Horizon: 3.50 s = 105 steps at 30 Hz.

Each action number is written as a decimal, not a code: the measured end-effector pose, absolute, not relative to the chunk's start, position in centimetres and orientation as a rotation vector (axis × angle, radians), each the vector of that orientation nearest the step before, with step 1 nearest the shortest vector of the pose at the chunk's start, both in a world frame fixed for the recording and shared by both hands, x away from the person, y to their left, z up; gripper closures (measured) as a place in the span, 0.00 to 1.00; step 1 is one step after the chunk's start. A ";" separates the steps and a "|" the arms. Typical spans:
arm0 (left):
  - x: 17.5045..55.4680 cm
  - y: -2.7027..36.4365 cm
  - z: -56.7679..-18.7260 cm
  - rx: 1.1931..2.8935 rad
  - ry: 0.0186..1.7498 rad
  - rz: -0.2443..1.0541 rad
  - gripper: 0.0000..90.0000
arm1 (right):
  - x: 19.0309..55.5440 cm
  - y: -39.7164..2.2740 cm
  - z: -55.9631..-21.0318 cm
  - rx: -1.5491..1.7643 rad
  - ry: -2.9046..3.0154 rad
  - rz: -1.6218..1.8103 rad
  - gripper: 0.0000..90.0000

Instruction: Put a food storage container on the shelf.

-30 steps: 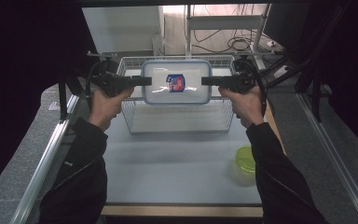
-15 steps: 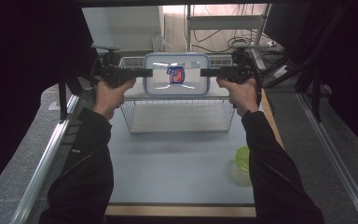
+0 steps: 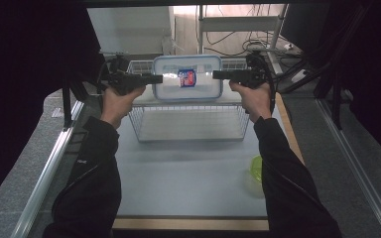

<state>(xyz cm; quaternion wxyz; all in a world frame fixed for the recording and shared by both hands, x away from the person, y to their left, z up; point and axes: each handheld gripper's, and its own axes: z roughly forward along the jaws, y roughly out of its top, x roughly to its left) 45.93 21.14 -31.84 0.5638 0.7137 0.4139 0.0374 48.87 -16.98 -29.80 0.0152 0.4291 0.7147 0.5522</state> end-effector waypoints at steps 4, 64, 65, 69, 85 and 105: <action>46.3 21.1 -32.2 1.679 0.998 0.085 0.45 | 48.7 -16.2 -29.8 1.292 2.234 1.593 0.59; 45.2 18.4 -35.3 1.870 1.006 0.279 0.99 | 47.0 -14.7 -33.5 1.061 2.256 1.424 1.00; 45.2 18.4 -35.3 1.871 1.006 0.280 0.99 | 47.1 -14.7 -33.5 1.058 2.255 1.424 1.00; 44.8 18.2 -35.3 1.876 1.003 0.305 0.97 | 46.9 -14.6 -33.5 1.045 2.252 1.408 0.98; 40.6 17.3 -36.3 1.964 0.886 0.424 0.58 | 44.6 -14.8 -34.5 0.929 2.331 1.349 0.57; 35.7 16.2 -40.1 2.035 0.802 0.482 0.26 | 40.8 -15.8 -37.0 0.853 2.357 1.310 0.28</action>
